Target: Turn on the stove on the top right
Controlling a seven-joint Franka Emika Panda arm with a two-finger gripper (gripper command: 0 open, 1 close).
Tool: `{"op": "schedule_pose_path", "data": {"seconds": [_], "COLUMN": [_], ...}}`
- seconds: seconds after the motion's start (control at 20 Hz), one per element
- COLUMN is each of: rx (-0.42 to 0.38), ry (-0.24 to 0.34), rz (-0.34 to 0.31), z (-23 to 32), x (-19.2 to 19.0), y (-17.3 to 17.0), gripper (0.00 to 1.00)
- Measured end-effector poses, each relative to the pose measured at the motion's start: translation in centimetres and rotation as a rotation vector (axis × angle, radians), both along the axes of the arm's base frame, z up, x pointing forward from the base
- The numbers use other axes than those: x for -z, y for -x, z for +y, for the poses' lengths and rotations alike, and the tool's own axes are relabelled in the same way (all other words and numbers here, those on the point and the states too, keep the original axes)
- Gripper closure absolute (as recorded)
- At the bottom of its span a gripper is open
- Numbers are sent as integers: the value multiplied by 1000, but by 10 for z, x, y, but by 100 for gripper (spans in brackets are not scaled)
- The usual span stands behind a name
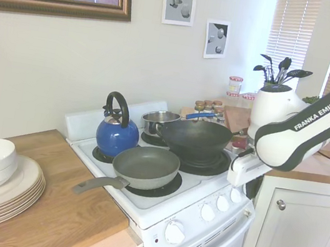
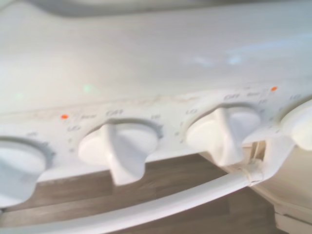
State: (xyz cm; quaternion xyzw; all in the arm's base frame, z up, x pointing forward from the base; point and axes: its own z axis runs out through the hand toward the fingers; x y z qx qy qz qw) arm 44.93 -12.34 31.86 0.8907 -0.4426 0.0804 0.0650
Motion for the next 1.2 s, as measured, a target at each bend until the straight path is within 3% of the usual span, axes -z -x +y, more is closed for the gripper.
{"op": "schedule_pose_path", "data": {"seconds": [1.2], "rx": [6], "ry": [28], "rz": [6], "z": [-13], "x": [24], "y": [-44], "gripper": [100]}}
